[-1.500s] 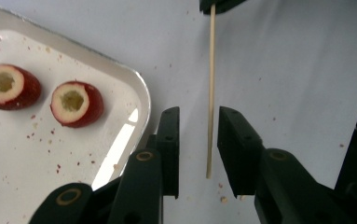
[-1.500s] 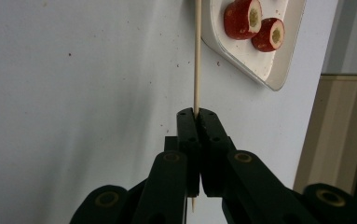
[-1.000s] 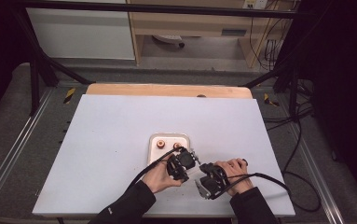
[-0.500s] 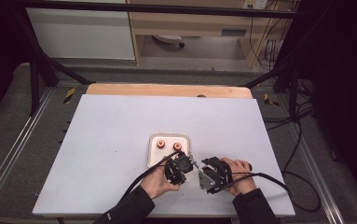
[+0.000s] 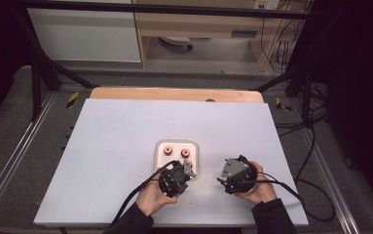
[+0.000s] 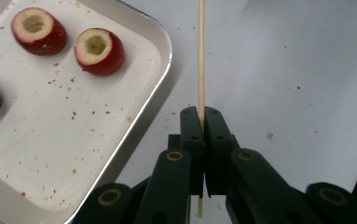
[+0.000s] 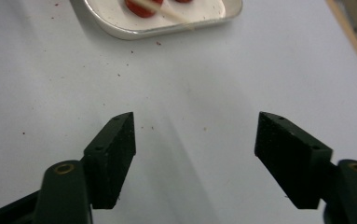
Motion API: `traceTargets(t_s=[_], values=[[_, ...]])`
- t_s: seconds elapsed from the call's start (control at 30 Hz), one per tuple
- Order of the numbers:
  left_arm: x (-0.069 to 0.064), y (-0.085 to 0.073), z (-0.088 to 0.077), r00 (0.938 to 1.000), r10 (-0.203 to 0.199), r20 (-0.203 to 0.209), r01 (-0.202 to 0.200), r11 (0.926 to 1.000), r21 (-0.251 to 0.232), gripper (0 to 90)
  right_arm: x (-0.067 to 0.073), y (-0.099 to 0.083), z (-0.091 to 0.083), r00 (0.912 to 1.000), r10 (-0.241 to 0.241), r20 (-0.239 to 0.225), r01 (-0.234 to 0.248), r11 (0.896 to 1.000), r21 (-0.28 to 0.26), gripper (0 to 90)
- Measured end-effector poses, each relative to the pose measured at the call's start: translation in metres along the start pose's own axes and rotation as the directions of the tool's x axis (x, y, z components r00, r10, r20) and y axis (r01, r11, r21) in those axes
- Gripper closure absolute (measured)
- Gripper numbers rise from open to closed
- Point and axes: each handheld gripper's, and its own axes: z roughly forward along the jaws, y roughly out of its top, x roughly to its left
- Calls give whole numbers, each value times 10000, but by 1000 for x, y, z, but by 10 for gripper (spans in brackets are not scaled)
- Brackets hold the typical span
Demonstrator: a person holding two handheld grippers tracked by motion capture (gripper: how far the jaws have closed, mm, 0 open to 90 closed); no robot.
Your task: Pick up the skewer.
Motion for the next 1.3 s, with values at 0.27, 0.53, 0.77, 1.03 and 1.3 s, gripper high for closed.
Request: traceTargets(t_s=[0.27, 0.53, 0.77, 1.03, 1.3], values=[[6, -29, -7, 9906, -1366, 79, 1362, 9784, -1556, 882, -7, -13, 4, 9740, 2177, -622, -2169, 9760, 208, 148], [4, -61, -12, 9717, -2350, -236, 2183, 9320, -2892, 883, -12, -11, 8, 9409, 3094, -1379, -3095, 9507, 212, 56], [5, -82, -15, 9557, -2934, -249, 2642, 8919, -3671, 883, -17, 2, 10, 9183, 3608, -1626, -3595, 9323, 384, 38], [6, -93, -21, 9527, -3028, -242, 2672, 8731, -4078, 883, -21, 26, 16, 8713, 4527, -1894, -4493, 8911, 632, 37], [8, -102, -20, 9471, -3204, -193, 2835, 8633, -4175, 883, -24, 57, 28, 8186, 5489, -1690, -5384, 8359, 1067, 40]])
